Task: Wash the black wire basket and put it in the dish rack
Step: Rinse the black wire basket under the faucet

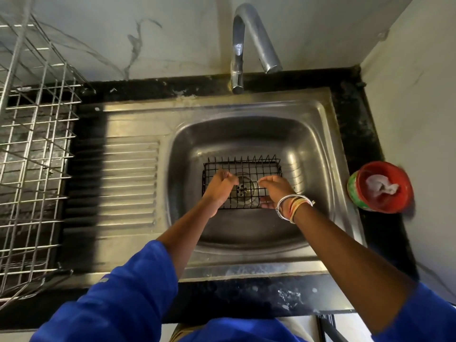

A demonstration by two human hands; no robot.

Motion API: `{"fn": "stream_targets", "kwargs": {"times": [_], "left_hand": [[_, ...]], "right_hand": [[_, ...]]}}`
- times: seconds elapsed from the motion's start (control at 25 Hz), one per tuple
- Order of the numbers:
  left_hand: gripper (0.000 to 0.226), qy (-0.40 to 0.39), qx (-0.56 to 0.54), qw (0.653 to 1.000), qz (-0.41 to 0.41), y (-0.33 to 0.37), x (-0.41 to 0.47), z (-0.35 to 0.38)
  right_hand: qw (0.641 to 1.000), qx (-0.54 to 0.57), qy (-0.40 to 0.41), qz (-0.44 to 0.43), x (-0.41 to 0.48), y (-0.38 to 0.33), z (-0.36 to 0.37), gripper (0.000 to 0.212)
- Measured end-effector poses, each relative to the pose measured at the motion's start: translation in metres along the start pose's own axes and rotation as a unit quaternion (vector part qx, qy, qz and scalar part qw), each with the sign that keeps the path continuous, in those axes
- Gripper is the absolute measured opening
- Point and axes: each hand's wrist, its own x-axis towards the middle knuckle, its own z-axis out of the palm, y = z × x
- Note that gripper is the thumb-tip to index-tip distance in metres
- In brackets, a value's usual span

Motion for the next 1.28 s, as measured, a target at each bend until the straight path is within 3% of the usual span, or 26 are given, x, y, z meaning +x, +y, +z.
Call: {"fn": "stream_targets", "kwargs": {"times": [0.2, 0.32, 0.4, 0.48, 0.64, 0.76, 0.92, 1.0, 1.08, 1.2, 1.28], "left_hand": [[0.012, -0.032, 0.046, 0.998, 0.026, 0.000, 0.004, -0.001], [0.020, -0.092, 0.199, 0.975, 0.029, 0.005, 0.017, -0.011], [0.024, -0.091, 0.276, 0.956, 0.042, 0.030, 0.026, -0.022], [0.024, -0.025, 0.278, 0.956, 0.094, 0.069, 0.027, -0.031], [0.035, 0.145, 0.170, 0.956, 0.192, 0.147, 0.039, -0.036], [0.046, 0.207, 0.197, 0.941, 0.181, 0.184, 0.052, -0.035], [0.035, 0.242, 0.237, 0.927, 0.160, 0.205, 0.067, -0.036], [0.029, 0.260, 0.199, 0.934, 0.146, 0.201, 0.081, -0.039], [0.027, 0.263, 0.085, 0.955, 0.107, 0.188, 0.097, -0.044], [0.024, 0.190, -0.064, 0.980, 0.009, 0.172, 0.106, -0.051], [0.028, 0.161, -0.165, 0.972, -0.035, 0.173, 0.098, -0.052]], "right_hand": [[1.000, -0.017, 0.001, -0.015, 0.004, -0.001, 0.001, 0.012], [0.999, -0.043, 0.004, -0.023, 0.006, -0.004, -0.004, 0.007], [0.997, -0.072, 0.021, -0.026, 0.011, -0.011, -0.010, 0.003], [0.994, -0.092, 0.035, -0.046, 0.014, -0.023, -0.016, 0.007], [0.997, -0.008, 0.000, -0.073, 0.016, -0.071, -0.021, 0.014], [0.992, 0.079, -0.048, -0.081, 0.013, -0.106, -0.019, 0.019], [0.987, 0.084, -0.037, -0.134, 0.010, -0.123, -0.014, 0.009], [0.981, 0.108, -0.044, -0.154, 0.008, -0.127, -0.014, 0.008], [0.976, 0.120, -0.036, -0.177, 0.004, -0.134, -0.013, 0.007], [0.970, 0.143, -0.042, -0.192, -0.001, -0.150, -0.012, 0.018], [0.967, 0.144, -0.054, -0.201, -0.002, -0.157, -0.010, 0.022]]}}
